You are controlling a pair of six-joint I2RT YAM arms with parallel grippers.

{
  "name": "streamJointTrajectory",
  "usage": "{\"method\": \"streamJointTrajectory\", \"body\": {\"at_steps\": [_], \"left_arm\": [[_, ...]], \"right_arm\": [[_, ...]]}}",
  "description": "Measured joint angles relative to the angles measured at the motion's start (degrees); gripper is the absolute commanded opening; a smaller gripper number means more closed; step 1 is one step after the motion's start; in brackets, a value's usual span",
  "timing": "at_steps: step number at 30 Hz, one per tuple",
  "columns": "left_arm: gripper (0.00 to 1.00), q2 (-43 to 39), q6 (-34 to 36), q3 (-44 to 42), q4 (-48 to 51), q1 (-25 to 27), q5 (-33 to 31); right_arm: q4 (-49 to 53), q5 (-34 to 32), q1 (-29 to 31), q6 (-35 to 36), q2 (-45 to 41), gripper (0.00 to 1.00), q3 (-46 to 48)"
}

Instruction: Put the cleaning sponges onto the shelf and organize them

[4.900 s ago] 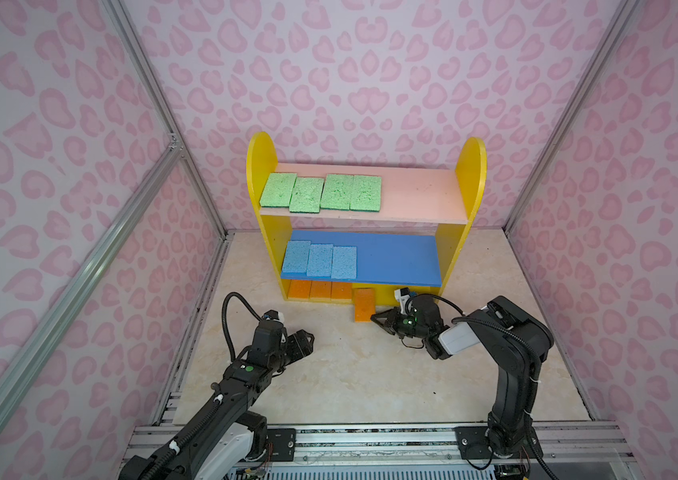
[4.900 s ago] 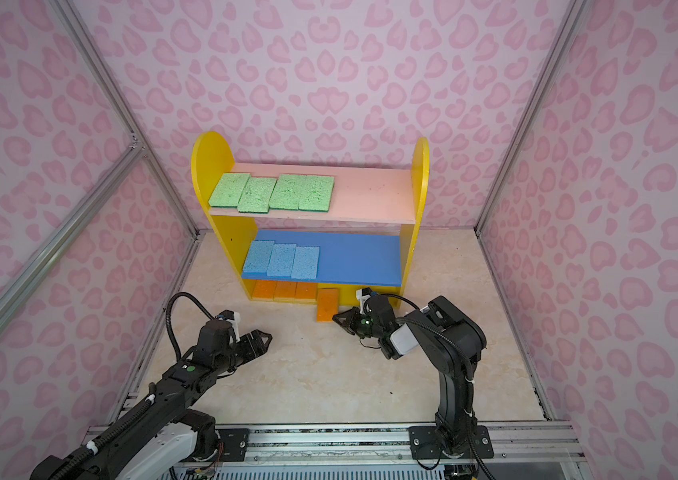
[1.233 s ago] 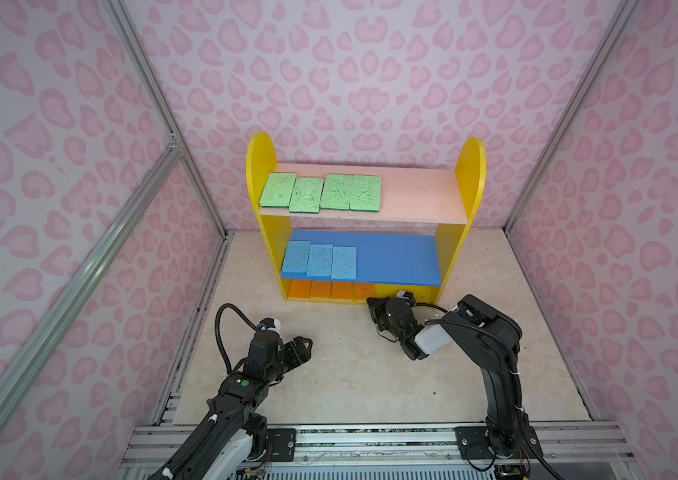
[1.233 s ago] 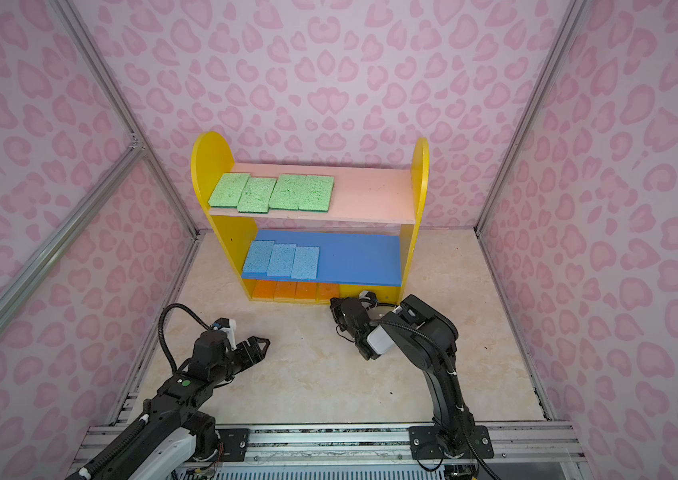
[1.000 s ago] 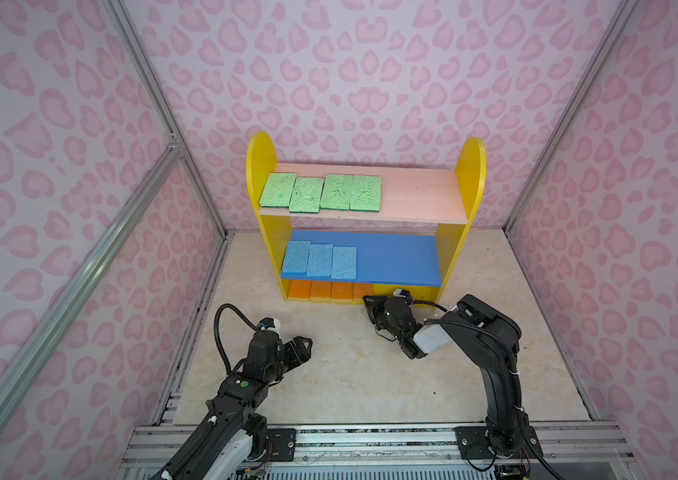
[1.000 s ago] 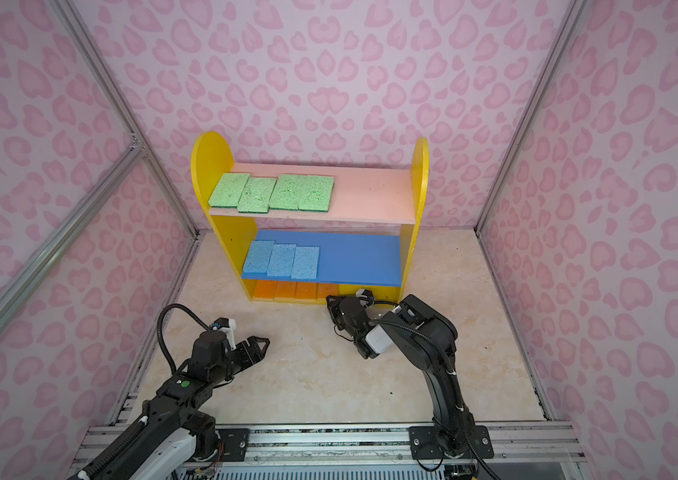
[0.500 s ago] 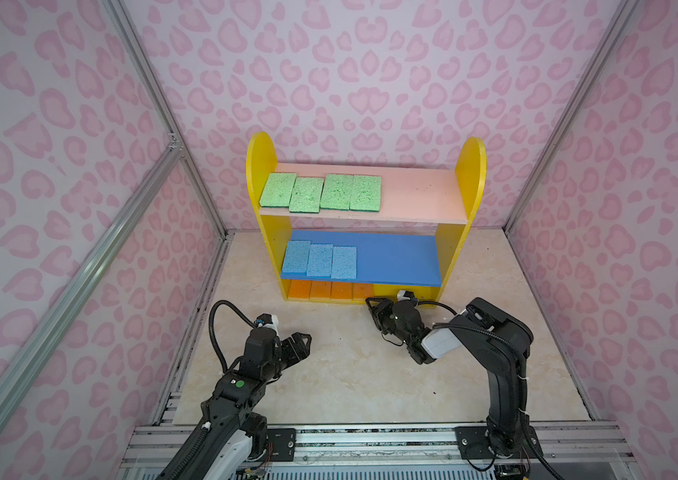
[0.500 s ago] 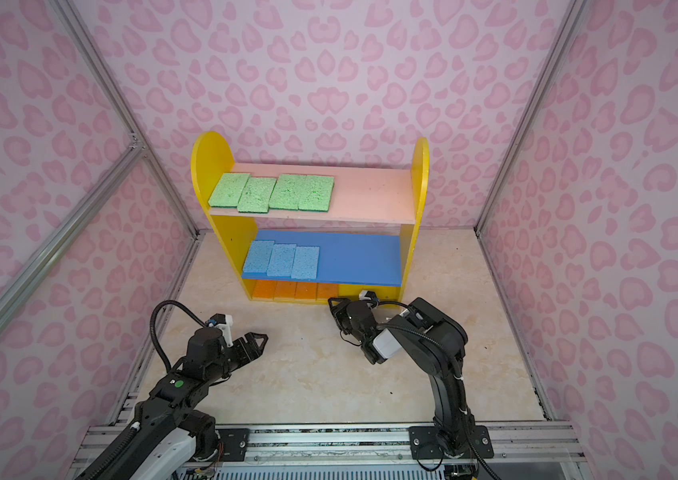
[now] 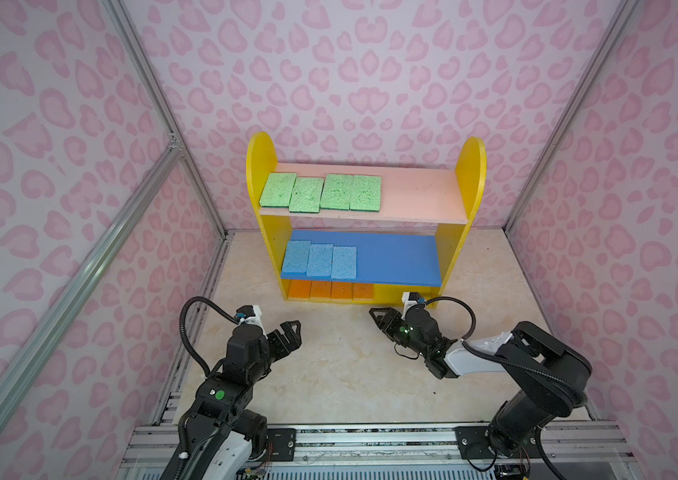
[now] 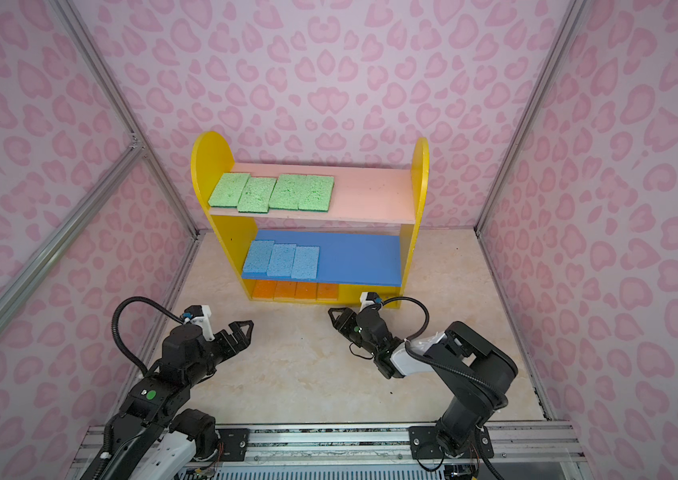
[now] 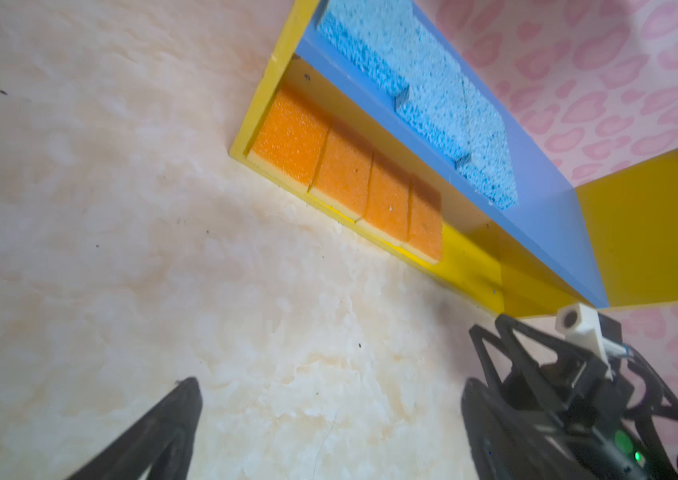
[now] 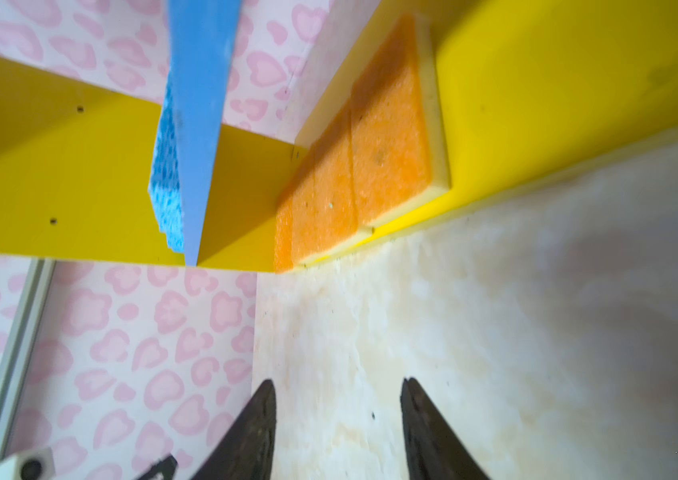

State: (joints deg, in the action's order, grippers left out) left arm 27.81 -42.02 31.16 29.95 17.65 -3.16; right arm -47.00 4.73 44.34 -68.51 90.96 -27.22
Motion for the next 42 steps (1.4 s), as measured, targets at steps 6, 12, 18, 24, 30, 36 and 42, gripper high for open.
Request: {"method": "streamJointTrajectory", "body": {"at_steps": [6, 12, 18, 24, 30, 36, 42], "left_arm": [[0.98, -9.7, -1.6, 3.0, 6.3, 0.0, -11.0], [0.98, -14.5, 2.3, 3.0, 5.6, 0.0, -17.9], [0.98, -3.0, 14.1, 10.3, 1.2, 0.0, -20.3], [0.97, 9.4, 21.5, 10.5, -6.0, 0.0, -21.6], [0.98, 20.1, 24.2, 6.0, -16.4, -1.7, -25.1], [0.97, 33.0, 27.2, 5.4, -23.9, -8.0, -22.9], [0.97, 40.7, 29.7, 2.6, -30.9, -15.4, -19.0]], "right_arm": [[15.5, -1.9, 4.6, 19.7, -18.8, 0.75, 0.7], [33.1, -10.3, 3.5, 36.8, -37.6, 0.97, -0.2], [45.7, -14.2, -10.5, 46.2, -50.0, 0.97, -1.5], [47.9, -13.7, -27.6, 48.5, -53.7, 0.97, 1.4], [43.1, -14.2, -38.2, 48.6, -48.9, 0.97, 5.2], [32.6, -19.7, -39.6, 52.3, -43.0, 0.97, 10.3], [19.5, -21.0, -39.9, 57.6, -38.6, 0.97, 17.1]]}}
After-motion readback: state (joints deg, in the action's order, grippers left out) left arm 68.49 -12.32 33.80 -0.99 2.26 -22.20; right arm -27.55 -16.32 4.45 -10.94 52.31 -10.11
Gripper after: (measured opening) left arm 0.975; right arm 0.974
